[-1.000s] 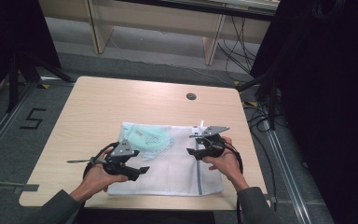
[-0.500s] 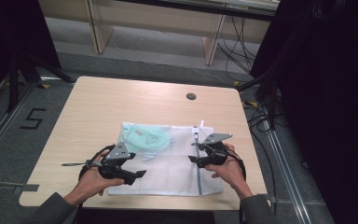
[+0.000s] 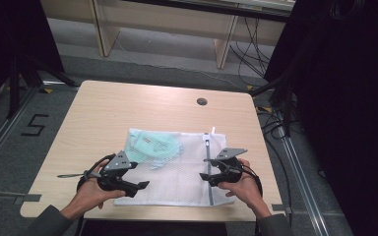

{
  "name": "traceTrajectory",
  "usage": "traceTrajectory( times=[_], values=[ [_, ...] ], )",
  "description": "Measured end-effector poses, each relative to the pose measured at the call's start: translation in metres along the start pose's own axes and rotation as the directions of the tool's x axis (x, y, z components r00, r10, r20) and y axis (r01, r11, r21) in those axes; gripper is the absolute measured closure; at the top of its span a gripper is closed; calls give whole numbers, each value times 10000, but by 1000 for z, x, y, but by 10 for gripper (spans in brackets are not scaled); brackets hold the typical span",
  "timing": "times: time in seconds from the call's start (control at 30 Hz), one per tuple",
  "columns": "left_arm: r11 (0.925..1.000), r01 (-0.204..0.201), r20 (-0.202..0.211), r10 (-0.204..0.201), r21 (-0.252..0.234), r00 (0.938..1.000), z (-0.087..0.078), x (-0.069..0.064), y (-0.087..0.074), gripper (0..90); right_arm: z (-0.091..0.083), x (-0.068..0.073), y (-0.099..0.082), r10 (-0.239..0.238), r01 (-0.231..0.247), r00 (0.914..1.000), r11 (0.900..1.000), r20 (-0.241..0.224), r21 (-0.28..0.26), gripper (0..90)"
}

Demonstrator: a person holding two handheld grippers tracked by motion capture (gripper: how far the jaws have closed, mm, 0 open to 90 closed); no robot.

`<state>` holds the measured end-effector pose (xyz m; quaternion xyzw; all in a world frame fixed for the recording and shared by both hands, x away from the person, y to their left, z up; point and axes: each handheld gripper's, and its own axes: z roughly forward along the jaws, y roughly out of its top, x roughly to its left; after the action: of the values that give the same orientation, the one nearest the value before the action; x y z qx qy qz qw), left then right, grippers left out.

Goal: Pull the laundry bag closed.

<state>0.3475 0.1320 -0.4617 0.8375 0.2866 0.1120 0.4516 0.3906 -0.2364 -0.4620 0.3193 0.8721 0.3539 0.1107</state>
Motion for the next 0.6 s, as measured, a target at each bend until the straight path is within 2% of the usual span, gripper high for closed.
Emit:
traceTrajectory(
  times=[0.03, 0.1, 0.13, 0.17, 0.2, 0.23, 0.27, 0.3, 0.33, 0.4, 0.43, 0.47, 0.5, 0.53, 0.57, 0.6],
  values=[
    [10000, 72, -30, -72, 17, 10000, -1, -1, -1, 220, 1, 2, -2, 210, -210, 9998, 9994, 8, -264, 320],
    [9999, 130, 52, -130, 92, 9999, -3, 0, -2, 220, -2, 4, -5, 106, -106, 9999, 9999, -29, -50, 321],
    [10000, 11, 33, -11, 23, 10000, -3, 0, -3, 220, -5, 6, -5, 196, -193, 9997, 9996, -140, 184, 321],
    [10000, 70, -72, -70, -5, 9999, -4, -1, -4, 221, -4, 9, -7, 238, -240, 9996, 9996, -118, -167, 320],
    [9997, 258, -73, -258, 4, 9996, -4, -2, -4, 221, -4, 10, -9, 141, -142, 9999, 9998, -95, -171, 314],
    [9996, 273, -80, -273, -5, 9996, -5, -2, -5, 221, -6, 12, -10, 242, -243, 9996, 9996, -119, -127, 309],
    [9998, 218, -188, -217, 24, 9996, -6, -2, -6, 221, -9, 12, -10, 103, -100, 9998, 9998, -188, 173, 309],
    [10000, 76, -161, -75, 61, 9998, -7, -2, -6, 221, -9, 14, -12, 150, -150, 9998, 9999, -124, -23, 307],
    [9998, 169, -113, -169, 46, 9998, -7, -4, -7, 220, -10, 15, -14, 167, -168, 9998, 9999, -138, -28, 301],
    [9993, -185, -124, 189, 326, 9997, -10, -4, -8, 220, -13, 18, -17, 216, -215, 9997, 9997, -104, 69, 297],
    [9996, -42, -249, 49, 269, 9997, -10, -7, -10, 220, -16, 19, -19, 290, -288, 9995, 9994, -104, 182, 296],
    [9991, -312, -160, 317, 297, 9994, -12, -6, -11, 220, -17, 20, -21, 317, -317, 9995, 9995, -69, 6, 293],
    [9989, -350, -140, 355, 321, 9993, -14, -6, -12, 220, -18, 20, -24, 171, -171, 9999, 9999, -10, 13, 291],
    [9997, -69, -169, 73, 249, 9998, -15, -8, -12, 220, -19, 21, -26, 184, -184, 9998, 9998, 68, -49, 290],
    [9998, -123, -189, 126, 141, 9997, -16, -8, -13, 220, -21, 22, -28, 192, -192, 9998, 9998, 45, 76, 290],
    [9994, -201, -203, 207, 270, 9996, -18, -8, -13, 220, -21, 24, -29, 389, -389, 9992, 9992, 27, 107, 288]
  ],
)
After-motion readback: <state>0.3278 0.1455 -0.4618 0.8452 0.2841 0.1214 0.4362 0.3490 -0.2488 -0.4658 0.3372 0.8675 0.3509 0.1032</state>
